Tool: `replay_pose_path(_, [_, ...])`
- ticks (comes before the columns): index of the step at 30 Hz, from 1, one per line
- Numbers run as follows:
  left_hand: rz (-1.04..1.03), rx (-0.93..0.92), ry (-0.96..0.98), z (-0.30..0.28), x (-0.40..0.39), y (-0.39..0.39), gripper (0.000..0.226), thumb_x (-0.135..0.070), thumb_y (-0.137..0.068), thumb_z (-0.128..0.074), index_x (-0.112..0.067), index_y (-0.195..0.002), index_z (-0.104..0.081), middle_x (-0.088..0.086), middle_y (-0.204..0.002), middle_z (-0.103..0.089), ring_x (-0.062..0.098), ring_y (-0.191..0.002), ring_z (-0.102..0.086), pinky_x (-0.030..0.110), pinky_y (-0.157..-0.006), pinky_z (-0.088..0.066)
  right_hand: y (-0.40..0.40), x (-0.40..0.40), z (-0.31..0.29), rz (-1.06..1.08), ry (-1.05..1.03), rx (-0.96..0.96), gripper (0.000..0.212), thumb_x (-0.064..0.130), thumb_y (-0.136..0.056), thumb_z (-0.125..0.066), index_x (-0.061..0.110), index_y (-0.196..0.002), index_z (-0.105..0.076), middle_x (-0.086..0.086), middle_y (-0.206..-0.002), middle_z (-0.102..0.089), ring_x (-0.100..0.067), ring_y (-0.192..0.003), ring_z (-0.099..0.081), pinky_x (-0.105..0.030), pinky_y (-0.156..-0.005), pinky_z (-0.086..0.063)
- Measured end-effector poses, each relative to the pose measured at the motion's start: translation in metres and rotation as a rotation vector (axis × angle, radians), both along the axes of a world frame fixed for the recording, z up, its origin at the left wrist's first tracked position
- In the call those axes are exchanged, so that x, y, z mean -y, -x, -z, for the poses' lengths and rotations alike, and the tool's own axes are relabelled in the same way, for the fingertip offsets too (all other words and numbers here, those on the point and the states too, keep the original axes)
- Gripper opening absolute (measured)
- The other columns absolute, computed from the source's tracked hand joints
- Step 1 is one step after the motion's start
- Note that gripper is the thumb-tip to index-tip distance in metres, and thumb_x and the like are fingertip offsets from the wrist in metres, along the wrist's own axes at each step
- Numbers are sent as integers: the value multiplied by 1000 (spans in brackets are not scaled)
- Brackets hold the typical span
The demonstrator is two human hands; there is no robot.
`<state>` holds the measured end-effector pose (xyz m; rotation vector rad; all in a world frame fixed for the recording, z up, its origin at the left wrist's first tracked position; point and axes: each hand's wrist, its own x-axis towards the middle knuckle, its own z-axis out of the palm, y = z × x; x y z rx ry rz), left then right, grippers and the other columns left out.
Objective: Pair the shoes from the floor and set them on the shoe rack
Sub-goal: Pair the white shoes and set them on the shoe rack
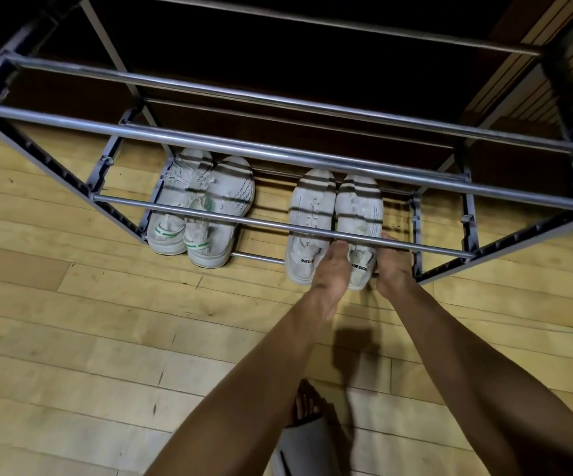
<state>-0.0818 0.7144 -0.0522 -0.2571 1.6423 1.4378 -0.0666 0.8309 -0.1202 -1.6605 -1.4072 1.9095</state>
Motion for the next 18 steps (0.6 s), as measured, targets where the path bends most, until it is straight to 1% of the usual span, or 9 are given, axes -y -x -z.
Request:
replay_pose_path(1, [17, 0, 18, 0, 0, 1, 48, -48, -104, -21, -31, -146, -39, -8, -133, -46, 18, -119, -44, 46, -109, -38, -1, 1, 1, -19, -12, 15, 22, 16, -94, -59, 5, -110, -70, -10, -105, -73, -22, -80, -68, -36, -76, -59])
replay_pose_path(3, [43, 12, 41, 1, -2, 3, 50, -51, -103, -18, -34, -147, -34, -7, -136, -44, 21, -115, -45, 54, -103, -44, -4, 4, 1, -47, -50, 64, 24, 27, -95, -57, 9, -104, -69, -8, -107, -72, -24, -90, -69, -40, -85, -58])
replay_pose_path(5, [48, 30, 53, 0, -5, 2, 53, -54, -102, -17, -34, -148, -34, -7, -140, -44, 23, -116, -46, 55, -101, -45, -7, 7, -1, -50, -87, 91, 23, 34, -96, -53, 15, -95, -65, -2, -96, -70, -22, -89, -66, -38, -89, -54])
replay_pose_path(8, [34, 69, 45, -4, -7, -1, 58, -60, -100, -16, -34, -150, -31, -4, -152, -40, 27, -136, -40, 55, -107, -39, -7, 7, -5, -72, -93, 80, 27, 31, -99, -48, 19, -78, -61, 6, -78, -64, -15, -75, -60, -33, -77, -49])
replay_pose_path(10, [36, 71, 51, -2, -6, -4, 59, -60, -100, -15, -32, -150, -32, -2, -154, -39, 27, -138, -38, 54, -109, -37, -7, 8, -7, -82, -127, 94, 30, 28, -99, -46, 19, -73, -58, 4, -72, -60, -17, -69, -55, -32, -72, -44])
replay_pose_path(12, [43, 65, 53, -1, -6, -4, 59, -57, -101, -16, -29, -151, -33, 0, -153, -40, 26, -139, -38, 51, -111, -35, -7, 12, -11, -74, -154, 97, 30, 26, -100, -44, 15, -76, -58, 3, -72, -58, -16, -66, -52, -32, -70, -42])
replay_pose_path(14, [48, 54, 48, 0, -5, -5, 59, -55, -102, -17, -26, -151, -34, 2, -154, -40, 25, -140, -37, 49, -113, -34, -7, 16, -14, -81, -163, 87, 27, 24, -101, -43, 12, -83, -61, 3, -75, -59, -16, -69, -55, -30, -68, -43])
replay_pose_path(16, [76, 37, 45, 2, -3, -6, 59, -55, -102, -17, -26, -151, -33, 2, -154, -38, 26, -141, -35, 48, -113, -33, -9, 17, -16, -108, -190, 97, 28, 24, -101, -42, 13, -82, -60, 3, -73, -58, -16, -68, -54, -28, -63, -43])
replay_pose_path(18, [153, -91, 86, 3, 3, -6, 59, -53, -103, -16, -24, -150, -35, 4, -154, -39, 27, -141, -36, 43, -113, -32, -11, 18, -18, -156, -263, 111, 27, 23, -102, -41, 16, -83, -59, 3, -74, -56, -18, -70, -52, -25, -60, -39])
